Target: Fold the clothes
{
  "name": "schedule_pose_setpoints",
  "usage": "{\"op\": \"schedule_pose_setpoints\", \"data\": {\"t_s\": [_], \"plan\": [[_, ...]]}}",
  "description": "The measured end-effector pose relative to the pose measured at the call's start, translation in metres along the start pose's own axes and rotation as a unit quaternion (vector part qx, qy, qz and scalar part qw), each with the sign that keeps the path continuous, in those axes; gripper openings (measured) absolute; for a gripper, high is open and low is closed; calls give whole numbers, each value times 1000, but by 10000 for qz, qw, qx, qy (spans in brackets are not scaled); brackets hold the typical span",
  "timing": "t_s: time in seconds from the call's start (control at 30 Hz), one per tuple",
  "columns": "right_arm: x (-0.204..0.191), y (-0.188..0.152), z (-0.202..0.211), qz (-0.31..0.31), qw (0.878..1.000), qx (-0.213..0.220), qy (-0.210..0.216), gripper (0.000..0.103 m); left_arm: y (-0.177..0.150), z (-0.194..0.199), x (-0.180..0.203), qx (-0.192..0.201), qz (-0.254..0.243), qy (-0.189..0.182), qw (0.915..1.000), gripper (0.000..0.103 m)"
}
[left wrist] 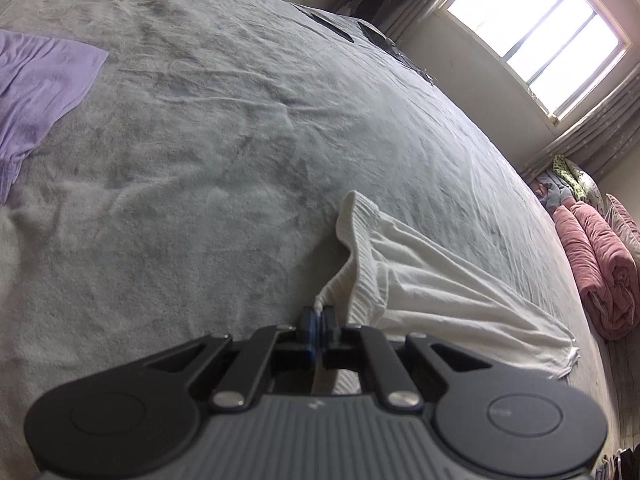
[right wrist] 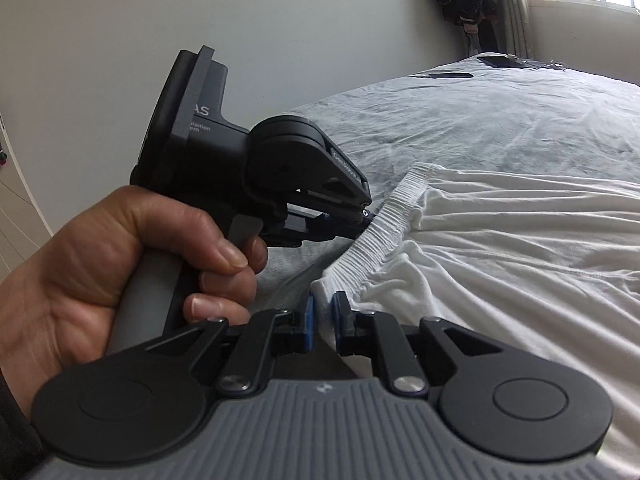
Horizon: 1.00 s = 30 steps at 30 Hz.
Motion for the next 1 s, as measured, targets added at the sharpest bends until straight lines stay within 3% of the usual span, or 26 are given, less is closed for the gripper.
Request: {"op": "schedule_pose_setpoints", "data": {"t_s": [0.2,0.37,0.47,0.53,0.6,0.7,0.83,1.0], "plan": [[6,-4,-5,-228,9995,-62,207,20,1,0,-11,-222,278,-339,9988,13],[8,-7,-3,-416,9984,-86,376,22,2,7,-34,-316,1016,-549,9928,20],[4,-6,8,-300,9986,24,443,24,1,12,-34,-289,1045,-578,9924,27],[4,-4,20,-284,9981,174,511,40,-1,17,-30,-263,938,-599,9934,34],[5,-2,31,-242,9979,282,537,48,-3,22,-27,-212,875,-584,9942,36],[9,-6,41,-152,9985,219,480,48,-6,28,-23,-132,810,-523,9953,36],[34,-14,57,-135,9997,168,78,48,-14,35,-14,-26,596,-451,9972,35],[109,-2,92,-752,9934,571,-643,48,-16,44,-2,275,291,-548,9977,35]]}}
Point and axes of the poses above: each gripper's, at about its wrist camera, not at the fingertips, and z roughly against the way its jaws point, x to its right, y to its top, the point moved 3 cm from there along -z, roughly the way its jaws point, and after that the axes turned 7 degrees about y, right-handed, at the moved point
